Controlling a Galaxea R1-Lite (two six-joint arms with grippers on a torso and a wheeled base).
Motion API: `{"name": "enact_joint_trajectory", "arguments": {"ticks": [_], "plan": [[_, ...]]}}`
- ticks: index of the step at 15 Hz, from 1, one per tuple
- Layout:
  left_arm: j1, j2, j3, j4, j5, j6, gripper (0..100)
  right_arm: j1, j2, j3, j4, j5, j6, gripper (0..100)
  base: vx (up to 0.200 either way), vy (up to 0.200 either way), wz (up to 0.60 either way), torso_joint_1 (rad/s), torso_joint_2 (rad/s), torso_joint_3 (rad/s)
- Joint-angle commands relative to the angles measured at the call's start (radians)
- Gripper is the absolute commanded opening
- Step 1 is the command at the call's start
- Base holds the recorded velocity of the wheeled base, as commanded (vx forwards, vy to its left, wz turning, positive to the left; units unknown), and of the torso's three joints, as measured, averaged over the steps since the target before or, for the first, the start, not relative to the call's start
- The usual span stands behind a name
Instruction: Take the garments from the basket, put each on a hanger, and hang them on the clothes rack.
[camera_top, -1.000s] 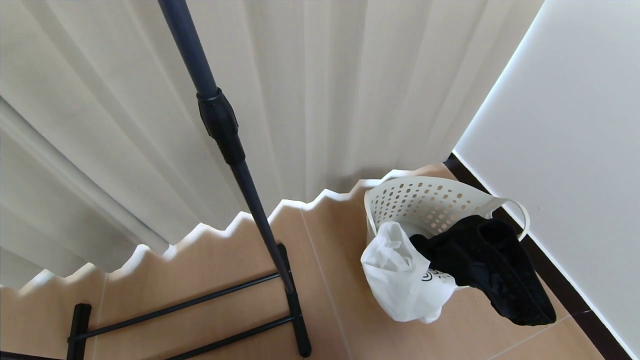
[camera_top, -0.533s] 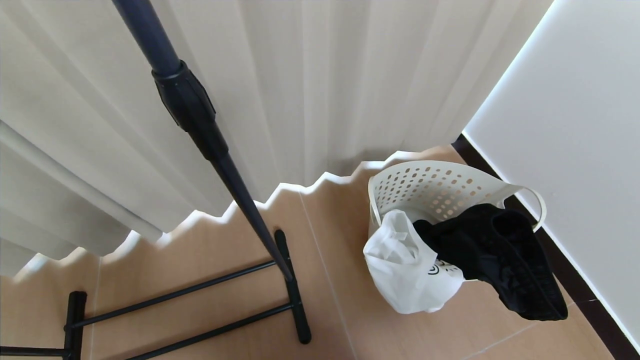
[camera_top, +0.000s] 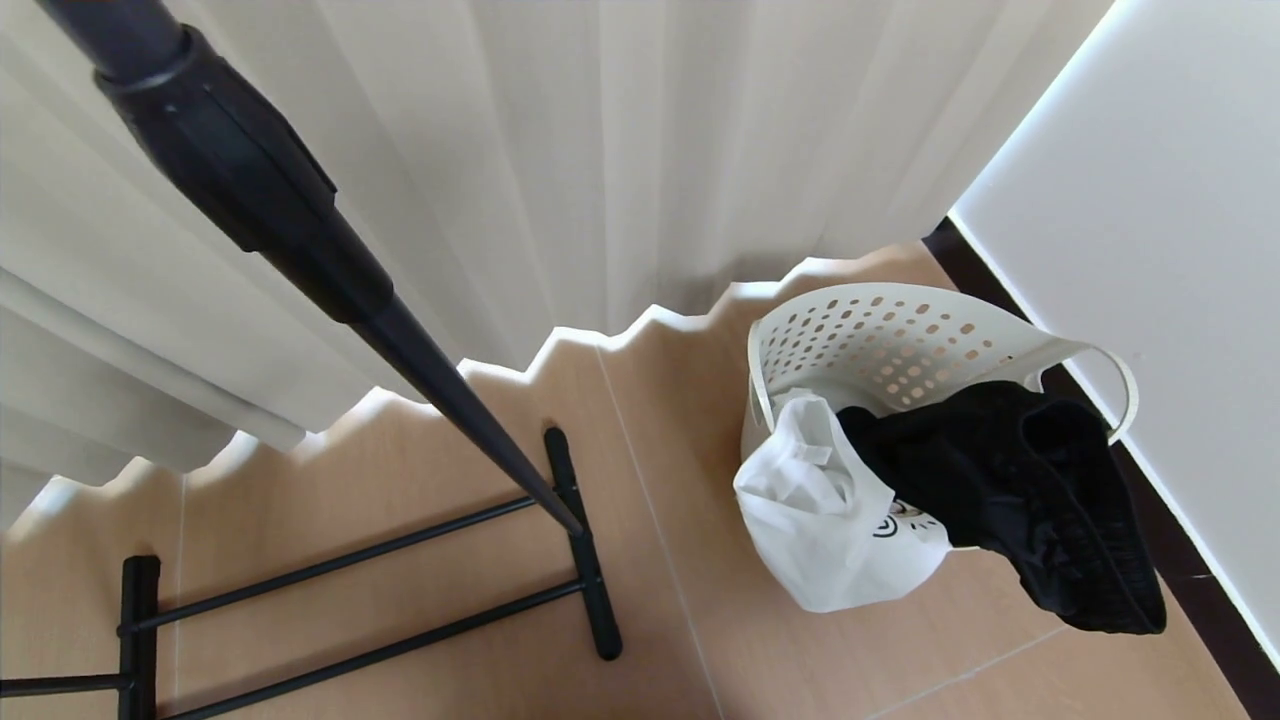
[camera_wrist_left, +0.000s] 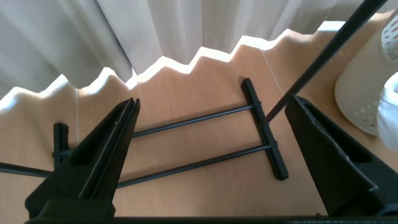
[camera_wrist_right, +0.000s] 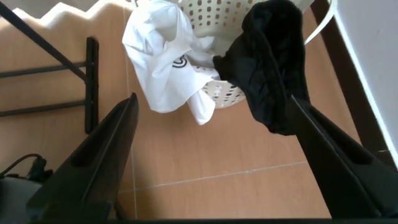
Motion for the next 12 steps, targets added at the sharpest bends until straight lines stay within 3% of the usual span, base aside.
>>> {"name": "enact_joint_trajectory", "arguments": {"ticks": [1, 2, 3, 4, 6, 9, 12], "plan": [[0.0, 0.001, 0.0, 0.0, 0.001, 0.001, 100, 0.122, 0.315, -0.005, -0.033, 0.017, -0.003, 100, 0.0, 0.0, 0.0, 0.002, 0.0, -0.105], [0.0, 0.001, 0.0, 0.0, 0.001, -0.001, 100, 0.209, 0.53, -0.035, -0.138, 0.021, 0.006, 100, 0.0, 0.0, 0.0, 0.0, 0.0, 0.0], [0.0, 0.001, 0.0, 0.0, 0.001, -0.001, 100, 0.232, 0.639, -0.06, -0.188, 0.021, 0.016, 100, 0.0, 0.0, 0.0, 0.0, 0.0, 0.0], [0.0, 0.001, 0.0, 0.0, 0.001, -0.001, 100, 0.235, 0.947, -0.16, -0.303, 0.017, 0.005, 100, 0.0, 0.0, 0.0, 0.0, 0.0, 0.0], [0.0, 0.001, 0.0, 0.0, 0.001, -0.001, 100, 0.235, 1.256, -0.354, -0.356, 0.021, -0.113, 100, 0.0, 0.0, 0.0, 0.0, 0.0, 0.0], [0.0, 0.001, 0.0, 0.0, 0.001, 0.001, 100, 0.235, 1.492, -0.591, -0.336, 0.022, -0.316, 100, 0.0, 0.0, 0.0, 0.0, 0.0, 0.0], [0.0, 0.001, 0.0, 0.0, 0.001, -0.001, 100, 0.235, 1.642, -0.856, -0.201, 0.017, -0.514, 100, 0.0, 0.0, 0.0, 0.0, 0.0, 0.0]]}}
